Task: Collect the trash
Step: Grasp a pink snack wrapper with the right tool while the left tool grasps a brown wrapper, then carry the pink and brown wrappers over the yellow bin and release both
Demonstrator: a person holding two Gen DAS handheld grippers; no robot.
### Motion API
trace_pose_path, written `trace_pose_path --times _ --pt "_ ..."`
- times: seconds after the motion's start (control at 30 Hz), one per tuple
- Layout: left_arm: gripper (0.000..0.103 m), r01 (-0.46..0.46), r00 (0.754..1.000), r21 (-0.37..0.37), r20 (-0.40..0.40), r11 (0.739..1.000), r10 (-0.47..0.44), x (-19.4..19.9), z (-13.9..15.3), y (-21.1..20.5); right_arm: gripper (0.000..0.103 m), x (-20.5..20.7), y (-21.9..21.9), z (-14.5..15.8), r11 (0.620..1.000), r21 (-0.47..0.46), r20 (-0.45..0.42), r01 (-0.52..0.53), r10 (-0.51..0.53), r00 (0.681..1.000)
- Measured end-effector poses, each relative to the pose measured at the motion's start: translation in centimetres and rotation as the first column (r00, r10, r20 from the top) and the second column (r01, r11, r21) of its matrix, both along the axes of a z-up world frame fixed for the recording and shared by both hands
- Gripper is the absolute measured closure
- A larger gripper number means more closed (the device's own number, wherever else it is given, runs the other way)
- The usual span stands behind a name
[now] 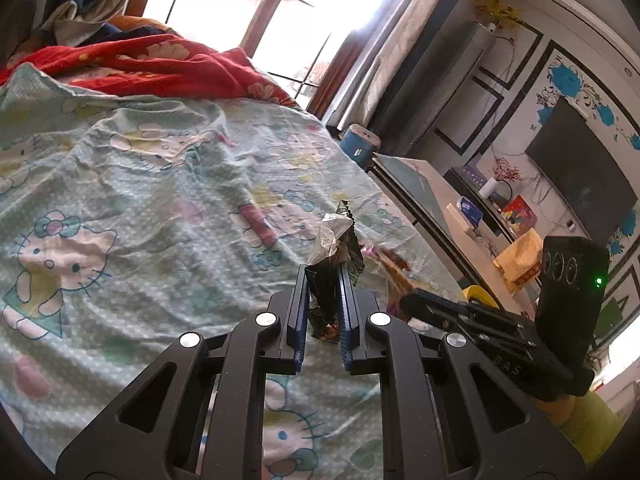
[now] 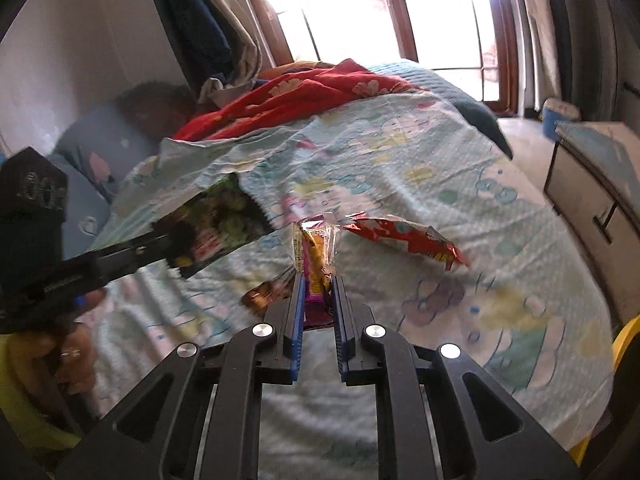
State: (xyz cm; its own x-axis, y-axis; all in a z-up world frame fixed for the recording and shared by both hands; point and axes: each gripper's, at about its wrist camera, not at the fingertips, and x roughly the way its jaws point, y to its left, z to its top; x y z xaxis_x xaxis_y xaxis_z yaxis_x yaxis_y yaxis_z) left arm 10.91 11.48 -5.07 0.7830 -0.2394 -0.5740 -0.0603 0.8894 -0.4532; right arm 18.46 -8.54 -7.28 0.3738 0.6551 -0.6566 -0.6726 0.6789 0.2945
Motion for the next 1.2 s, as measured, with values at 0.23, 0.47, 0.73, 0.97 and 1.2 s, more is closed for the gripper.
trace_pose_path --times 0.23,0.47,0.73,0.97,1.2 --pt "0.095 0.039 0.999 0.019 0.025 0.999 -0.039 -0.5 0.9 -1.8 0.090 -2.4 -1.8 0.6 1.000 -0.013 0.003 -0.009 0.009 1.000" --pt "0.095 0.094 0.994 0.041 0.046 0.995 -0.096 -0.6 1.5 -4.4 0.090 -2.8 -5.4 1.5 0.996 -0.007 0.044 0.085 -0.084 0.995" --pt "0.095 0.152 0.986 0.060 0.061 0.987 -0.155 -0.7 1.9 -7.3 0.090 -1.9 -10.1 2.5 0.981 0.017 0.079 0.192 -0.193 0.978" --pt "0.095 0.203 0.976 0.071 0.062 0.977 -0.208 -0.3 1.8 -9.9 0.090 -1.5 -14.1 3.3 0.958 0.026 0.121 0.284 -0.285 0.951" --pt "0.095 0.268 0.960 0.087 0.066 0.960 -0.274 0.5 1.9 -13.0 0.090 -1.1 -18.0 4.0 0.926 0.049 0.142 0.374 -0.377 0.915"
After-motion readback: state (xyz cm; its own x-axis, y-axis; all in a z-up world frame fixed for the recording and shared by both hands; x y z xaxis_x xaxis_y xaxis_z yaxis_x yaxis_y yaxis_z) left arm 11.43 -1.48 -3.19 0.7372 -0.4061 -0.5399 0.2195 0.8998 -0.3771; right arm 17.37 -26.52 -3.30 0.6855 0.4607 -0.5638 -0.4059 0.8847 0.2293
